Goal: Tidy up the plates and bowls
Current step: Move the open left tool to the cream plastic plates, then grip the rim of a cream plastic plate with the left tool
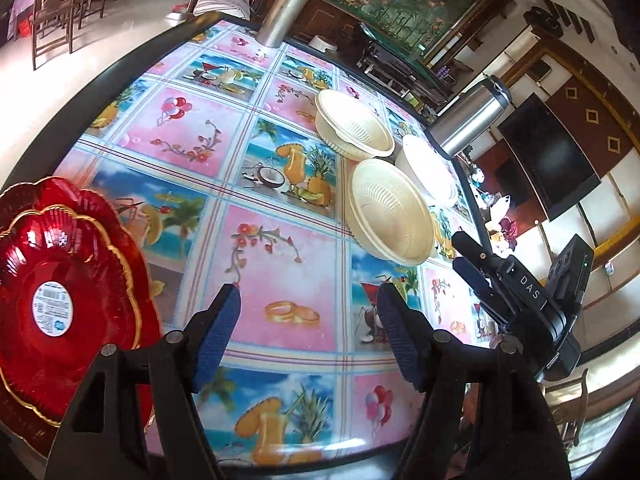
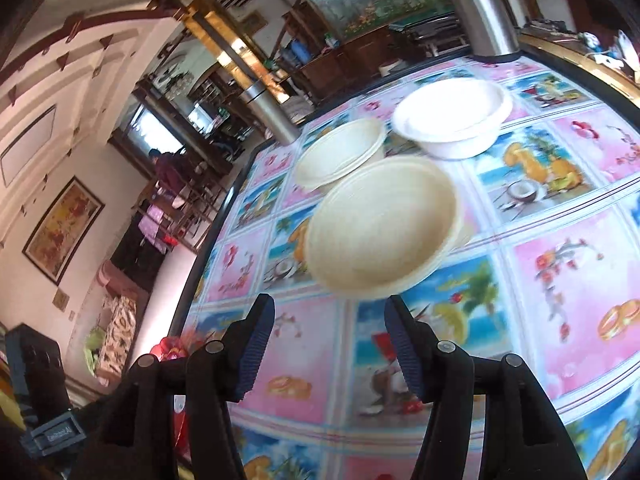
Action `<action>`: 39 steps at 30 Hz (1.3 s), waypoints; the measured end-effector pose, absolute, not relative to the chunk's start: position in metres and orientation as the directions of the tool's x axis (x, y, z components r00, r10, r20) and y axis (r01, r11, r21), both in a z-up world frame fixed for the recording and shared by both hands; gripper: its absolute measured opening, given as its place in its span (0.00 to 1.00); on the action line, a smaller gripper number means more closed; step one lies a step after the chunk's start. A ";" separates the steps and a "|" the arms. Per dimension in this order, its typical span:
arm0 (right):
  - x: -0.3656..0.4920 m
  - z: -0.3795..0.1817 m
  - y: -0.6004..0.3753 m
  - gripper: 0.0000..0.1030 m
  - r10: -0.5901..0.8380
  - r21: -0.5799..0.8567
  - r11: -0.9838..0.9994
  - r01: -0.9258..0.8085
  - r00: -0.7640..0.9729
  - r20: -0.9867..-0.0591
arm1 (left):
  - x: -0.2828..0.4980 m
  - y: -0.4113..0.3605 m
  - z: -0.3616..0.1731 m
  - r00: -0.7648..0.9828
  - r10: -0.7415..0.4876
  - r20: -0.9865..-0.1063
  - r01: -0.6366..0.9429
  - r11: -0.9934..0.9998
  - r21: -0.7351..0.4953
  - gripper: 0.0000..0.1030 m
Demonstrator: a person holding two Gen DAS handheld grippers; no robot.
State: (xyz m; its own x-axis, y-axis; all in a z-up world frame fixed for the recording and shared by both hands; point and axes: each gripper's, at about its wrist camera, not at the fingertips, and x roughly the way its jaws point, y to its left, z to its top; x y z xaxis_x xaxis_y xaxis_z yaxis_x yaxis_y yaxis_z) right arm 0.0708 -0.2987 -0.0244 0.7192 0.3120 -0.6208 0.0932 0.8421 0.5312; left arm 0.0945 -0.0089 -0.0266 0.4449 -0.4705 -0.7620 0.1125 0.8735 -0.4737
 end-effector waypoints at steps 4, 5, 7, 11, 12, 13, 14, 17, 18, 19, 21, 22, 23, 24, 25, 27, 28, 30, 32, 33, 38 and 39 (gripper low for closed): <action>0.107 -0.013 -0.341 0.59 0.207 0.455 0.871 0.184 0.703 -0.680 | 0.129 -0.035 -0.029 0.407 -0.466 -0.786 0.069 0.874 -0.482 0.68; 0.118 -0.011 -0.347 0.59 0.201 0.443 0.876 0.191 0.690 -0.696 | 0.139 -0.040 -0.031 0.392 -0.469 -0.791 0.051 0.870 -0.491 0.68; 0.144 -0.013 -0.354 0.59 0.219 0.421 0.887 0.189 0.630 -0.745 | 0.158 -0.050 -0.035 0.363 -0.474 -0.802 0.024 0.865 -0.501 0.68; 0.169 -0.024 -0.365 0.59 0.286 0.461 0.870 0.173 0.584 -0.759 | 0.182 -0.065 -0.037 0.344 -0.475 -0.810 -0.010 0.861 -0.509 0.68; 0.172 -0.027 -0.370 0.59 0.298 0.483 0.857 0.179 0.592 -0.749 | 0.185 -0.068 -0.037 0.344 -0.476 -0.809 -0.009 0.860 -0.510 0.68; 0.172 -0.031 -0.376 0.59 0.305 0.504 0.843 0.188 0.604 -0.736 | 0.188 -0.071 -0.037 0.343 -0.477 -0.809 -0.007 0.860 -0.510 0.68; 0.171 -0.036 -0.382 0.59 0.315 0.525 0.829 0.194 0.615 -0.723 | 0.190 -0.075 -0.038 0.341 -0.476 -0.811 -0.006 0.861 -0.508 0.68; 0.169 -0.052 -0.397 0.59 0.377 0.593 0.778 0.208 0.601 -0.705 | 0.200 -0.083 -0.048 0.316 -0.477 -0.820 -0.017 0.861 -0.508 0.68; 0.168 -0.055 -0.400 0.59 0.403 0.620 0.757 0.206 0.600 -0.691 | 0.203 -0.085 -0.051 0.304 -0.486 -0.819 -0.023 0.856 -0.516 0.68; 0.168 -0.057 -0.401 0.59 0.420 0.635 0.747 0.199 0.600 -0.681 | 0.204 -0.087 -0.053 0.299 -0.495 -0.816 -0.030 0.849 -0.527 0.68; 0.168 -0.058 -0.401 0.59 0.422 0.633 0.749 0.196 0.595 -0.684 | 0.205 -0.092 -0.055 0.297 -0.503 -0.812 -0.031 0.845 -0.535 0.68; 0.167 -0.059 -0.401 0.59 0.422 0.635 0.746 0.198 0.598 -0.682 | 0.205 -0.095 -0.055 0.297 -0.504 -0.811 -0.026 0.845 -0.535 0.68; 0.167 -0.060 -0.401 0.59 0.427 0.642 0.741 0.199 0.598 -0.678 | 0.205 -0.098 -0.055 0.299 -0.503 -0.811 -0.022 0.846 -0.533 0.68; 0.168 -0.062 -0.402 0.57 0.438 0.651 0.733 0.197 0.595 -0.674 | 0.205 -0.100 -0.056 0.304 -0.503 -0.809 -0.022 0.845 -0.534 0.68; 0.168 -0.064 -0.403 0.57 0.451 0.661 0.724 0.197 0.589 -0.670 | 0.206 -0.102 -0.056 0.307 -0.510 -0.804 -0.021 0.841 -0.541 0.68; 0.167 -0.071 -0.406 0.54 0.464 0.672 0.711 0.208 0.580 -0.670 | 0.206 -0.105 -0.057 0.310 -0.521 -0.795 -0.019 0.833 -0.554 0.68; 0.168 -0.074 -0.406 0.48 0.464 0.671 0.710 0.216 0.573 -0.676 | 0.206 -0.107 -0.056 0.317 -0.518 -0.794 -0.017 0.834 -0.551 0.68; 0.172 -0.077 -0.407 0.44 0.475 0.678 0.700 0.226 0.562 -0.677 | 0.205 -0.110 -0.056 0.324 -0.513 -0.795 -0.004 0.840 -0.543 0.68; 0.175 -0.080 -0.409 0.43 0.483 0.685 0.691 0.231 0.558 -0.675 | 0.205 -0.112 -0.058 0.322 -0.516 -0.794 -0.003 0.838 -0.546 0.68; 0.174 -0.081 -0.408 0.43 0.485 0.686 0.690 0.232 0.555 -0.676 | 0.205 -0.112 -0.057 0.327 -0.515 -0.793 -0.001 0.838 -0.545 0.68; 0.175 -0.081 -0.405 0.38 0.488 0.687 0.688 0.232 0.552 -0.676 | 0.207 -0.112 -0.059 0.328 -0.502 -0.800 0.002 0.848 -0.530 0.68; 0.175 -0.081 -0.405 0.37 0.489 0.688 0.688 0.234 0.551 -0.676 | 0.208 -0.112 -0.060 0.328 -0.499 -0.803 -0.002 0.849 -0.528 0.68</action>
State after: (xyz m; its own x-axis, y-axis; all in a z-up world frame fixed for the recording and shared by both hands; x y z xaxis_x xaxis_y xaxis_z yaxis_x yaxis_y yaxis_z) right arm 0.1753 -0.4045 -0.0812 0.5508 0.4891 -0.6763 0.2337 0.6875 0.6876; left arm 0.2079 -0.1123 -0.0603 0.3275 -0.4986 -0.8026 -0.0021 0.8490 -0.5284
